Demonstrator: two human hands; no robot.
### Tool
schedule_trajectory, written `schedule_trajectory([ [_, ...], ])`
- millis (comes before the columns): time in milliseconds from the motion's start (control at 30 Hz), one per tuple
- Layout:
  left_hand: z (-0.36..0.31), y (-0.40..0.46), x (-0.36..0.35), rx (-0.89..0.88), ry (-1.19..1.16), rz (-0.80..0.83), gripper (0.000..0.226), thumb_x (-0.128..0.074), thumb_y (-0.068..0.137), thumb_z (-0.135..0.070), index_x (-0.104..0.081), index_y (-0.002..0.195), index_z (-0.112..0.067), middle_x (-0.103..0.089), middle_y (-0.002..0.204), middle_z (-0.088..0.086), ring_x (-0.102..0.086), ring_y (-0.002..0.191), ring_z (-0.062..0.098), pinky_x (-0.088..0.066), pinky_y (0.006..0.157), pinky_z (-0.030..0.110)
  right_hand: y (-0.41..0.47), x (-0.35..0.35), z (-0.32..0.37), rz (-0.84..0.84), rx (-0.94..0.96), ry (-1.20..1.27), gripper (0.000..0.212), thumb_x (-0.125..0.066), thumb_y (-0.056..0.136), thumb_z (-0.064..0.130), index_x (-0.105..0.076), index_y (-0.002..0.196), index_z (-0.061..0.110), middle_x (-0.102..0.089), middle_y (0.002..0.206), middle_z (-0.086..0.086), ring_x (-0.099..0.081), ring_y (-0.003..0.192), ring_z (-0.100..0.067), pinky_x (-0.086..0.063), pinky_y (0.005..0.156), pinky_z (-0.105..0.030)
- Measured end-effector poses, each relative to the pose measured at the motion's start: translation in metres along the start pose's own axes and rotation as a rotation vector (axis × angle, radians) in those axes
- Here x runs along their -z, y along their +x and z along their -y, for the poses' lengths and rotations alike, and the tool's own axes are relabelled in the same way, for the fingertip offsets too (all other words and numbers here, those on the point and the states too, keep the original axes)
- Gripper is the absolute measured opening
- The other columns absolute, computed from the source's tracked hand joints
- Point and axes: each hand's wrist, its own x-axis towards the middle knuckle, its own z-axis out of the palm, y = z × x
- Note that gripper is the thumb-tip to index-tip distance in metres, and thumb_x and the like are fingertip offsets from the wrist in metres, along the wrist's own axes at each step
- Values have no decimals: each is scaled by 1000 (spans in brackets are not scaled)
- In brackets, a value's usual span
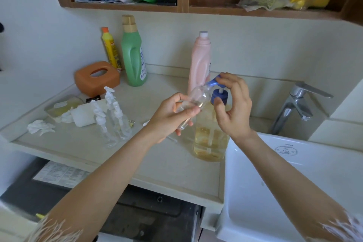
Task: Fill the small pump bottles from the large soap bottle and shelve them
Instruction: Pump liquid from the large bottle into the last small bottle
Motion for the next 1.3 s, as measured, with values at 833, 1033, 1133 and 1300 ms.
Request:
schedule_trajectory([
  [833,-5,-1,-1,-8,16,-6,28,-66,86,-27,-47,102,-14,-72,91,4,-61,60,11,-33,36,19,5,7,0,89,-15,-2,35,-50,76,4,-63,106,-8,-61,116,-19,-57,111,-33,-46,96,-43],
  [1033,2,2,0,0,-33,-26,20,-63,87,-32,-55,93,-15,-73,84,-1,-62,58,13,-28,36,16,0,-5,-4,-30,8,8,30,-49,76,5,-64,97,-9,-63,106,-19,-57,105,-29,-47,93,-41],
  [1133,10,0,-1,30,-29,-27,10,-57,96,-24,-56,92,-15,-73,85,0,-62,55,12,-26,34,15,-1,-7,-6,-61,-18,-31,23,-48,76,4,-66,86,-5,-66,92,-15,-61,93,-29,-48,81,-36],
  [1300,9,2,-5,67,-47,-22,18,-59,91,-35,-60,92,-17,-73,88,2,-62,57,13,-26,35,15,-3,-7,-7,-59,-30,-50,22,-48,76,4,-67,84,-3,-67,90,-14,-60,84,-33,-46,78,-34],
])
